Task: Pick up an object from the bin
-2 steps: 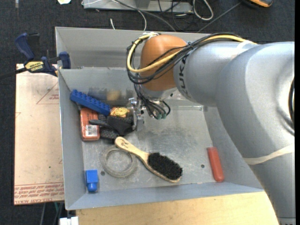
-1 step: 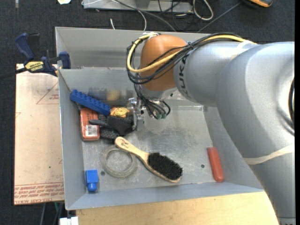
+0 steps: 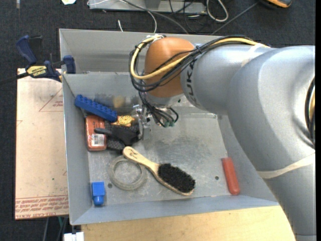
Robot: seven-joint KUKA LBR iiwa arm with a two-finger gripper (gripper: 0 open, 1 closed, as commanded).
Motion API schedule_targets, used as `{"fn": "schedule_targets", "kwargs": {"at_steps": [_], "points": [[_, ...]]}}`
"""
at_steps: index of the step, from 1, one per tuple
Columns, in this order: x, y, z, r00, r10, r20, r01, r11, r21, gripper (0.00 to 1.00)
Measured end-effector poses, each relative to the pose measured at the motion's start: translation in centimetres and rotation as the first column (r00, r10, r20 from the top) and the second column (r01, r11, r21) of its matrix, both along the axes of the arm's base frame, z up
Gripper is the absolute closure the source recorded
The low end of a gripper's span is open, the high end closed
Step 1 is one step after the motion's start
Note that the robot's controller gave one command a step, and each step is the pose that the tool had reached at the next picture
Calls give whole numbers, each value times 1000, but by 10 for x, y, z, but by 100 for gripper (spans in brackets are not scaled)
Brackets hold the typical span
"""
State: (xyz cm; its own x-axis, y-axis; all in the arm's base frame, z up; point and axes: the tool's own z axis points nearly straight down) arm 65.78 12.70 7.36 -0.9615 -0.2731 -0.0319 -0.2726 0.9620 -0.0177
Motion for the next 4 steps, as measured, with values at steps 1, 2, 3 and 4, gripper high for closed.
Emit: {"fn": "schedule_targets", "kwargs": {"at_steps": [1, 2, 3, 4], "points": [[-7, 27, 1, 991, 136, 7, -136, 991, -14, 100], [-19, 51, 0, 981, 191, 11, -191, 981, -11, 100], [-16, 49, 35, 986, 166, 8, -166, 986, -10, 100], [-19, 63, 59, 982, 186, 11, -186, 983, -9, 100]]}}
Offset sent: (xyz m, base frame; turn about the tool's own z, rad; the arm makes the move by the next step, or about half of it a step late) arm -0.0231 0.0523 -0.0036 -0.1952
